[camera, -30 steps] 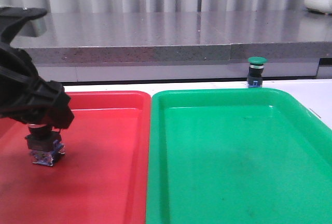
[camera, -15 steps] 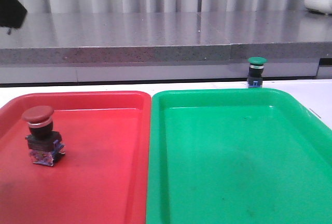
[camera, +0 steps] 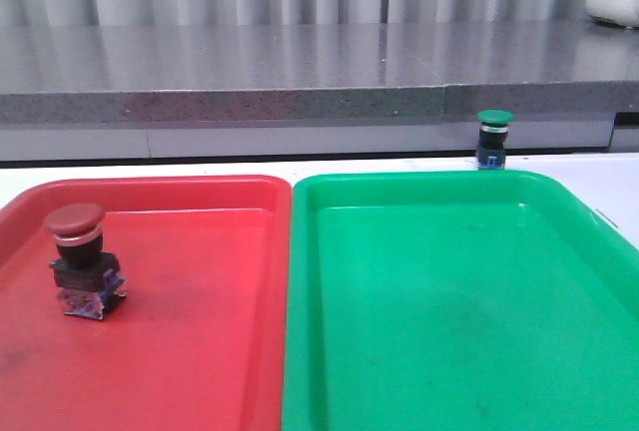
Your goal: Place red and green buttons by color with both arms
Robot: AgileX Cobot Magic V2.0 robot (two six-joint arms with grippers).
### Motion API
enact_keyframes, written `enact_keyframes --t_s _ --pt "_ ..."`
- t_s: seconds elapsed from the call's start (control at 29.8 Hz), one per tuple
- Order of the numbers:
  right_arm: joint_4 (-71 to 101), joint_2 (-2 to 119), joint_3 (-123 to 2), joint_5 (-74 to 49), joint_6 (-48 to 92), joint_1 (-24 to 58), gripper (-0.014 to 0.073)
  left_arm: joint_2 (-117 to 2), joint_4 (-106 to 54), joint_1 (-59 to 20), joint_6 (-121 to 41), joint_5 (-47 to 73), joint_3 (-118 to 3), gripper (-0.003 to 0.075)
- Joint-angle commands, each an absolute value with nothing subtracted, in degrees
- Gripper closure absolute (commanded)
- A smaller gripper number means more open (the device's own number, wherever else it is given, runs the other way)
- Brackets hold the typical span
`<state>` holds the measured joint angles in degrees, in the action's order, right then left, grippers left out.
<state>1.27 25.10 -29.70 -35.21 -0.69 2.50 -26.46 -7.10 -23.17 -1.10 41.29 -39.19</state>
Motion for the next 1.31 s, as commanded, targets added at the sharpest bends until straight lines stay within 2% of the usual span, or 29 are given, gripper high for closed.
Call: enact_keyframes --t_s 0.0,0.44,0.64,0.77,1.28 --pt "0.8 25.9 -31.6 -31.1 -0.3 2.1 0.0135 -26.2 -8.1 -23.6 -0.5 37.7 -40.7 0.0247" --pt "0.8 25.9 -31.6 -31.0 -0.3 2.1 0.0135 -26.2 -8.1 -23.6 -0.5 37.7 -40.7 0.0247" --pt "1.1 27.6 -31.8 -26.4 0.9 2.1 0.0118 -26.2 -8.1 -23.6 -0.5 37.7 -40.7 0.0247" --pt "1.4 34.1 -33.5 -26.4 3.1 2.1 -0.0026 -26.2 -8.1 -23.6 -0.5 37.7 -40.7 0.0247" --pt "7.8 68.8 -57.6 -27.2 3.2 3.5 -0.0017 -26.2 -8.1 -23.6 -0.5 37.7 -40.7 0.0247"
